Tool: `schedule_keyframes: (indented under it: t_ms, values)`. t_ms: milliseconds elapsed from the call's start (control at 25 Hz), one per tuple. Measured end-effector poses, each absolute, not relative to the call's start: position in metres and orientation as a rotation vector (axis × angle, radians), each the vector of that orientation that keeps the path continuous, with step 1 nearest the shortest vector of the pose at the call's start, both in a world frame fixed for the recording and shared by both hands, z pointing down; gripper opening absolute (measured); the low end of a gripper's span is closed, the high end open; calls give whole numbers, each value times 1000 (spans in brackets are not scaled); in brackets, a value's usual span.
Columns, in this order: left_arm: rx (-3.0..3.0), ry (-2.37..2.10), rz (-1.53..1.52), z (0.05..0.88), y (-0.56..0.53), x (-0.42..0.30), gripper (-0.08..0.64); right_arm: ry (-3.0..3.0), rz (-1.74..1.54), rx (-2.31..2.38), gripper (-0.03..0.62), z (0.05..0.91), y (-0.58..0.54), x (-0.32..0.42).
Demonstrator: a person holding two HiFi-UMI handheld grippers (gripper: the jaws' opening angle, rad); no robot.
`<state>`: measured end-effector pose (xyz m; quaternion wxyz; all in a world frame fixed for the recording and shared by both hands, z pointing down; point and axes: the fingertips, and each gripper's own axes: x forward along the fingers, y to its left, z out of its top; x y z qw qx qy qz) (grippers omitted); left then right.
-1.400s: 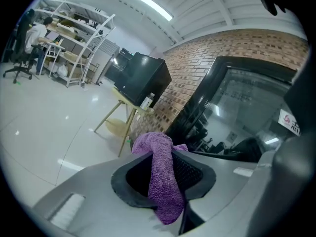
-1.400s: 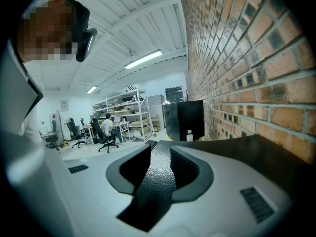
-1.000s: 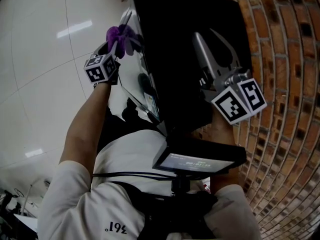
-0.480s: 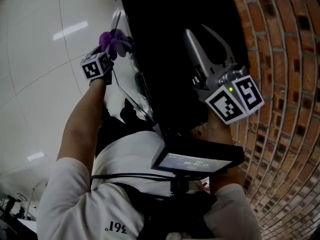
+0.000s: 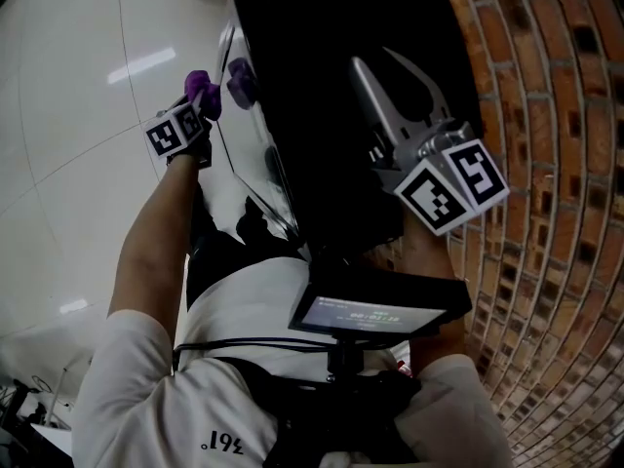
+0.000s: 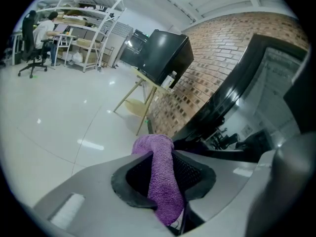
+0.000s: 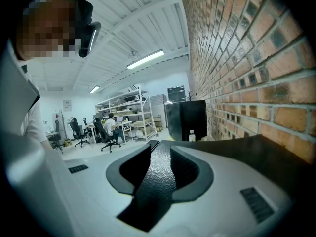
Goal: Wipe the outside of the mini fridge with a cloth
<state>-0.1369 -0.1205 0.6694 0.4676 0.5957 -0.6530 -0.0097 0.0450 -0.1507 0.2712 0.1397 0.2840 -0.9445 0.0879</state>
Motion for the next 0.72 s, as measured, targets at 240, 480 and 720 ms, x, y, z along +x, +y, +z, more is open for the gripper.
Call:
schedule_keyframes:
  t_ms: [240,480,720]
  values:
    - [1440,-1605,-170,643,-102,-144,103,-2732,255,816,117,272,-152,45]
    - [1475,-1604,-355,587,-90,-147,103,-2733,255,819,117,273,-154,46]
    - [1633,-1519,-640,473,-82,-133,103,-2733,254,818,117,273,-154,46]
